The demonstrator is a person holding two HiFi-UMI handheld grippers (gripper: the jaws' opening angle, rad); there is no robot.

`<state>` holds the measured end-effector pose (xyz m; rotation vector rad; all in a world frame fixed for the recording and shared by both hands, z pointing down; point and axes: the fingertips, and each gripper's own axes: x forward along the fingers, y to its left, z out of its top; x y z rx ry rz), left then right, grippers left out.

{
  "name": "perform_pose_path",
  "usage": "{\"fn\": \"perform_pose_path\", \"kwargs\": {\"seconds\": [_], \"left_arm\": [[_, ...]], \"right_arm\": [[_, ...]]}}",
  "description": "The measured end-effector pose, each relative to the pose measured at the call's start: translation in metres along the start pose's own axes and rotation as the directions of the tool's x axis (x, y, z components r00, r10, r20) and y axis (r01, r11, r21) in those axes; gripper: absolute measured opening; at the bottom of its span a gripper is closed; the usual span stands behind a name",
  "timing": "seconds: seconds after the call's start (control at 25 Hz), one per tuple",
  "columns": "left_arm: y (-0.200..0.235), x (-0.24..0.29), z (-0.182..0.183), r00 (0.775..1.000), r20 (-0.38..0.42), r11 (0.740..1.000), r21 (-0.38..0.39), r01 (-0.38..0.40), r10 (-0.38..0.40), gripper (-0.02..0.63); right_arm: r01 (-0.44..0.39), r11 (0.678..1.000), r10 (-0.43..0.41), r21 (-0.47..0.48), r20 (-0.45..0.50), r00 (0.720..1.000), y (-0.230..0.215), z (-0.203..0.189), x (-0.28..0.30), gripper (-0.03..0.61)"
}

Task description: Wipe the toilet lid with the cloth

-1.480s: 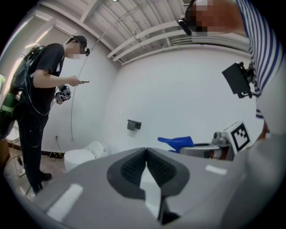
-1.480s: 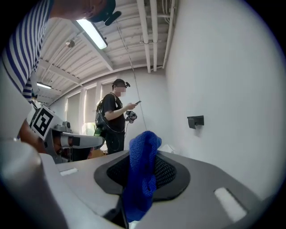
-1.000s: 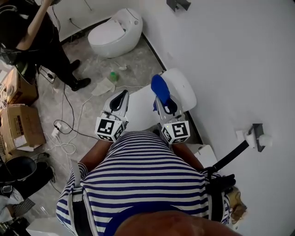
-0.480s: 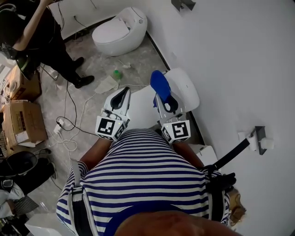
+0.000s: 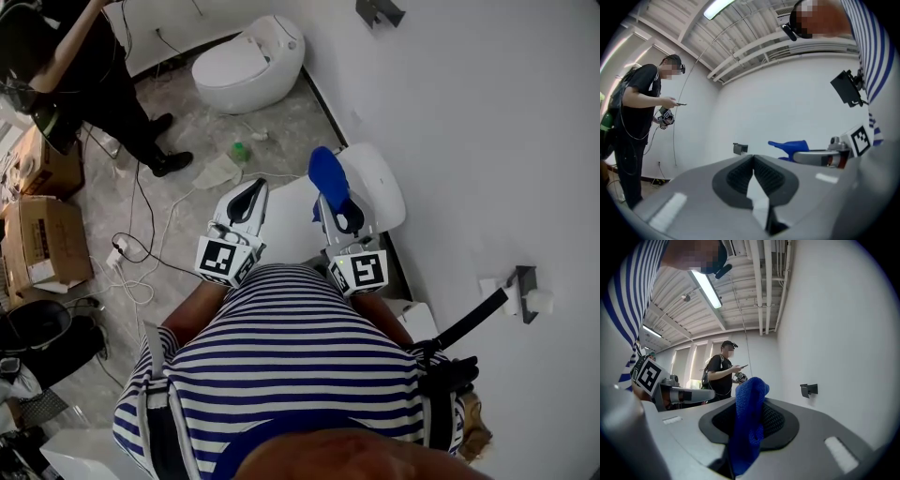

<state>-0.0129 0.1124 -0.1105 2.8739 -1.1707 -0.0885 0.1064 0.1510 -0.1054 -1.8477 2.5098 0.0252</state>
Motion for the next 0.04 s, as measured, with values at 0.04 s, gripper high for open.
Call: {"fn": "perform_pose_path", "kwargs": {"seconds": [0.04], "left_arm": [[-0.0007, -0.001, -0.0002, 1.0, -0.002, 1.0, -0.002, 0.004, -0.004, 0.002]], "right_arm": [[0.009, 1.0, -0.009, 0.005, -0.005, 1.0, 0.0001, 0.0006, -0.0022, 0.109]]}}
